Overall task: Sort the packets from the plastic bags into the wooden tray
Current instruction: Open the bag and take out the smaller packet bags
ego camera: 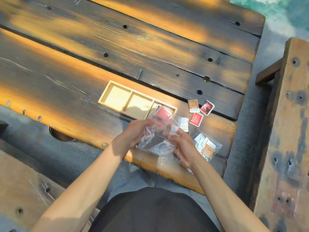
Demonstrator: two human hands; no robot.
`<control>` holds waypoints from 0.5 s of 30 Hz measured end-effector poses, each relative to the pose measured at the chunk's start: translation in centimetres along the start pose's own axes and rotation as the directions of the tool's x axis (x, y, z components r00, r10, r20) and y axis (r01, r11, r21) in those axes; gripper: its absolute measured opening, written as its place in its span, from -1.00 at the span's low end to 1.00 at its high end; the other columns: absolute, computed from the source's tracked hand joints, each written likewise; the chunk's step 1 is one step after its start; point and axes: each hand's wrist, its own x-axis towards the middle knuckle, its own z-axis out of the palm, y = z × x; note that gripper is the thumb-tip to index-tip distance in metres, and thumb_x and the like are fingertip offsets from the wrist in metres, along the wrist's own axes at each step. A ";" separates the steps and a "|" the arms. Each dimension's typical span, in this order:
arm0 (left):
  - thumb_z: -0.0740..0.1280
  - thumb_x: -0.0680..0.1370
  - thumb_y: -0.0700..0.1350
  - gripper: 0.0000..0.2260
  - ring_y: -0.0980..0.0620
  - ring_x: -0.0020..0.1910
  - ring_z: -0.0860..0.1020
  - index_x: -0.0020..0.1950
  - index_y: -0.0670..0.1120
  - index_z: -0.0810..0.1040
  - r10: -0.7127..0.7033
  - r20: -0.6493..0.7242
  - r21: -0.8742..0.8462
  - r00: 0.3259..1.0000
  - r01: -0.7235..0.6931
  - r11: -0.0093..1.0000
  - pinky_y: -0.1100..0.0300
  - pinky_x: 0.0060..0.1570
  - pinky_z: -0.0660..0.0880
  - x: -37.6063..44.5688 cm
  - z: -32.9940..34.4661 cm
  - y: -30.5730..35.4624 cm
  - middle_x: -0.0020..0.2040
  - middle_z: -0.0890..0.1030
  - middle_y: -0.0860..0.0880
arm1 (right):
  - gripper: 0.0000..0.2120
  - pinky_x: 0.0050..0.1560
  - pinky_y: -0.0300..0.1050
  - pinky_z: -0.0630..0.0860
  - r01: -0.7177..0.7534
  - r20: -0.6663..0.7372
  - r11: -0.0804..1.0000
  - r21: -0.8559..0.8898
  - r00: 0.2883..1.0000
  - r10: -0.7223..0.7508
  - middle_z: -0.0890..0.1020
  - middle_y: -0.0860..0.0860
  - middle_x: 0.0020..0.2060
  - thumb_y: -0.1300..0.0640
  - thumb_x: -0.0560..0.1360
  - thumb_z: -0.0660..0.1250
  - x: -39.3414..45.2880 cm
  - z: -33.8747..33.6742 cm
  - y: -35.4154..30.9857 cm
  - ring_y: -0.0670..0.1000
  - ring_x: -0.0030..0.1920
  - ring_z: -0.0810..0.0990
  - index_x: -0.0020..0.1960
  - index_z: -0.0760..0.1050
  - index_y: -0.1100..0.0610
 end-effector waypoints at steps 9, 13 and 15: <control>0.40 0.58 -0.15 -0.75 -0.10 0.19 0.64 0.16 -0.27 0.67 0.059 0.066 0.015 0.996 -0.060 0.998 0.10 0.17 0.61 -0.6 -0.2 -1.1 0.15 0.71 -0.15 | -0.66 0.09 0.01 0.60 -0.032 -0.158 0.987 -0.156 0.987 0.007 0.76 0.11 0.07 -0.10 0.64 0.31 -0.5 -0.8 -0.8 0.06 0.03 0.73 0.24 0.63 0.12; 0.37 0.60 -0.17 -0.78 -0.26 0.24 0.61 0.16 -0.28 0.66 0.076 0.084 0.005 0.994 -0.077 0.997 -0.18 0.32 0.51 -1.2 0.3 -1.3 0.13 0.71 -0.18 | -0.70 0.20 0.06 0.59 -0.027 -0.223 0.983 -0.182 0.975 -0.015 0.77 0.06 0.03 -0.08 0.62 0.36 0.3 -1.3 -1.3 0.07 0.09 0.72 0.21 0.66 0.09; 0.38 0.60 -0.13 -0.74 -0.32 0.27 0.58 0.21 -0.26 0.64 0.087 0.096 0.002 0.992 -0.088 0.996 -0.27 0.34 0.46 -1.4 0.4 -1.4 0.17 0.70 -0.17 | -0.80 0.03 -0.09 0.61 -0.018 -0.247 0.982 -0.188 0.969 -0.030 0.74 0.02 -0.09 -0.01 0.62 0.37 0.4 -1.2 -1.7 -0.03 -0.04 0.71 0.10 0.69 0.09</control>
